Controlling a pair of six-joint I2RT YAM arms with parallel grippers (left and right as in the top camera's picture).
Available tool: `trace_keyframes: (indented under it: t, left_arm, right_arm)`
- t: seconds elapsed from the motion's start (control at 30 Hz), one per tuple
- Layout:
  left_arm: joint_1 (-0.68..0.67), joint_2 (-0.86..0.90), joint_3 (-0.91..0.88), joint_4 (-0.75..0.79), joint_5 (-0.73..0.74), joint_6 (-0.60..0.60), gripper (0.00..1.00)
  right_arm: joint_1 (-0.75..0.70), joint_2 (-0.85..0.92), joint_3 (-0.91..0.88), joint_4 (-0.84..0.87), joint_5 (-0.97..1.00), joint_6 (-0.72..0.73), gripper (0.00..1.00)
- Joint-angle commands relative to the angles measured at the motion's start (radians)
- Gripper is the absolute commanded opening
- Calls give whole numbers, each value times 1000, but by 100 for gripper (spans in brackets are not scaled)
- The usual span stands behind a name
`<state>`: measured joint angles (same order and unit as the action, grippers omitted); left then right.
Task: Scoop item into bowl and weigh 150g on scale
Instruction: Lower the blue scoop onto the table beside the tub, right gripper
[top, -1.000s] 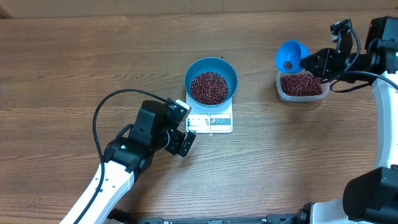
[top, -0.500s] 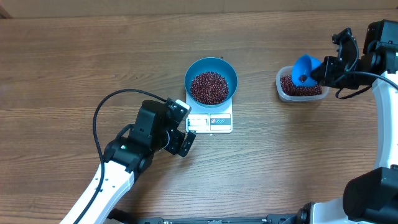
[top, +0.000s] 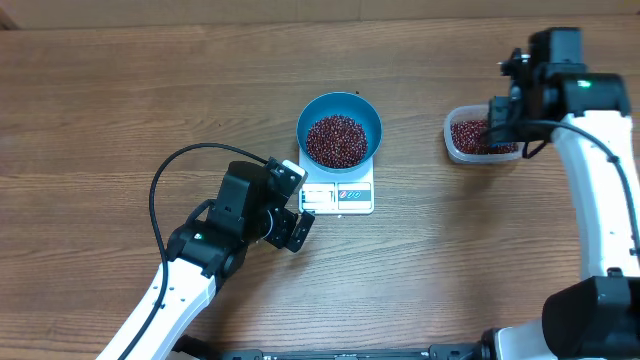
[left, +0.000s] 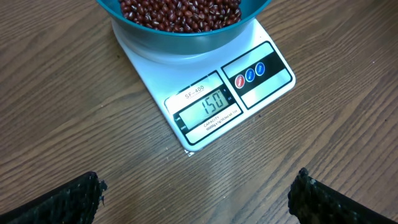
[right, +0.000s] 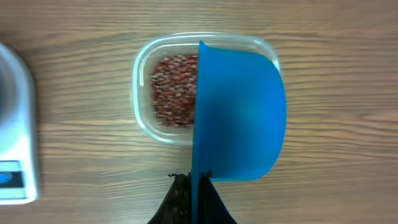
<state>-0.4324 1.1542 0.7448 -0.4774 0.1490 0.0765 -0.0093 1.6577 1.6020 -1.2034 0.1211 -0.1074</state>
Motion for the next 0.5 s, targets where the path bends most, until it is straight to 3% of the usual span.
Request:
trace_keyframes:
  t: [0.0, 0.17, 0.47]
  left_arm:
    - [-5, -4, -3, 3, -2, -17, 100]
    - [-5, -4, -3, 3, -2, -17, 100]
    - [-5, -4, -3, 3, -2, -17, 100]
  right_arm:
    - [95, -29, 33, 5, 302, 34, 4]
    - [187, -29, 33, 5, 436, 33, 4]
    - [190, -29, 33, 21, 389, 61, 4]
